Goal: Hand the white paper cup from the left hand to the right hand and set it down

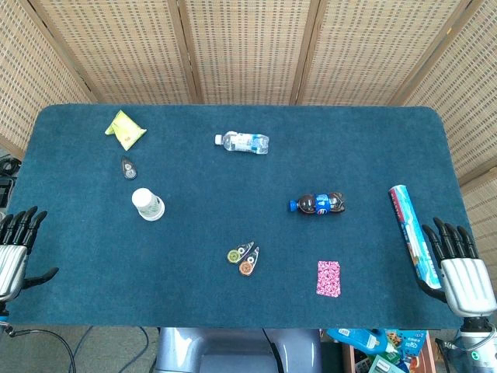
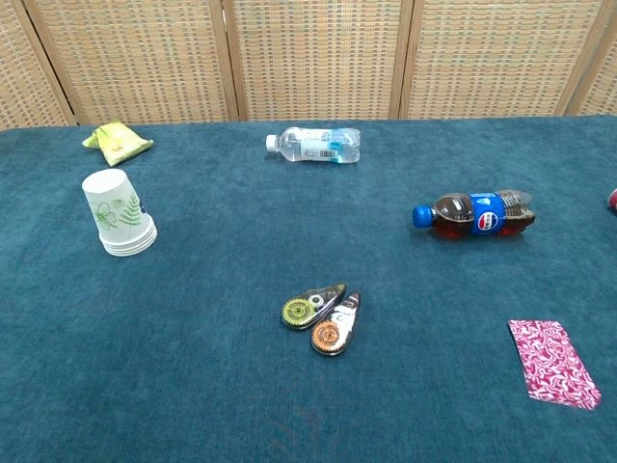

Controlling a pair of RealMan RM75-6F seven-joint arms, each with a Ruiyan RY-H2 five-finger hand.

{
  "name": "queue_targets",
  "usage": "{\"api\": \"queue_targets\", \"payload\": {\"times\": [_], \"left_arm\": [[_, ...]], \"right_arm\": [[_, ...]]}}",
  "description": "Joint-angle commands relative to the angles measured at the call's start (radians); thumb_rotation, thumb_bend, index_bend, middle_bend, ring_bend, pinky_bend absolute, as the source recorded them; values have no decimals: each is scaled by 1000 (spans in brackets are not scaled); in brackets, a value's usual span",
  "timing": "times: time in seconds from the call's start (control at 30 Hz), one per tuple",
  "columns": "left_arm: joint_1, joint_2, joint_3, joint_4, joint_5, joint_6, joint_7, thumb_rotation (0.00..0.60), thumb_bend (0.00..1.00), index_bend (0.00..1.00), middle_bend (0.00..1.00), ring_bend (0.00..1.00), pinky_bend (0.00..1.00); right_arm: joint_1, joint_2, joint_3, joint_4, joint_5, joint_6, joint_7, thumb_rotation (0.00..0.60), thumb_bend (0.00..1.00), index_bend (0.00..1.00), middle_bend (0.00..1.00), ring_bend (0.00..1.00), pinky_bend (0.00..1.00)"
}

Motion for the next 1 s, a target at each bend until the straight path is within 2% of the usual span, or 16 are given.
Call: {"api": "queue_targets", "payload": {"times": [0.03, 0.23, 0.37, 0.5, 0.57, 0.77, 1.0], "left_arm": [[-3, -3, 2, 3, -1, -5, 8, 600, 115, 0, 0, 0, 0], [-36, -16, -3, 19, 4, -52, -18, 600, 116, 0, 0, 0, 0], [-97, -29, -37, 41, 11, -104, -53, 600, 117, 0, 0, 0, 0], [-204, -37, -80, 61, 5, -227, -112, 600, 117, 0, 0, 0, 19], [-264, -46, -99, 88, 4, -296, -134, 600, 117, 0, 0, 0, 62], [-427, -138, -145, 196, -68, -506, -84, 600, 118, 2, 14, 16, 166], [-536, -260, -158, 323, -147, -626, 9, 600, 118, 95, 87, 90, 239]], "right_arm": [[-2, 2, 2, -1, -1, 6, 2, 600, 0, 0, 0, 0, 0], [-4, 11, 8, -6, 6, 12, 9, 600, 0, 0, 0, 0, 0], [-4, 15, 12, -5, 11, 12, 21, 600, 0, 0, 0, 0, 0], [-1, 15, 15, 3, 21, 2, 30, 600, 0, 0, 0, 0, 0], [2, 14, 17, 8, 30, -8, 30, 600, 0, 0, 0, 0, 0], [9, 6, 18, 19, 44, -28, 23, 600, 0, 0, 0, 0, 0], [9, 3, 20, 23, 56, -32, 17, 600, 0, 0, 0, 0, 0]]}}
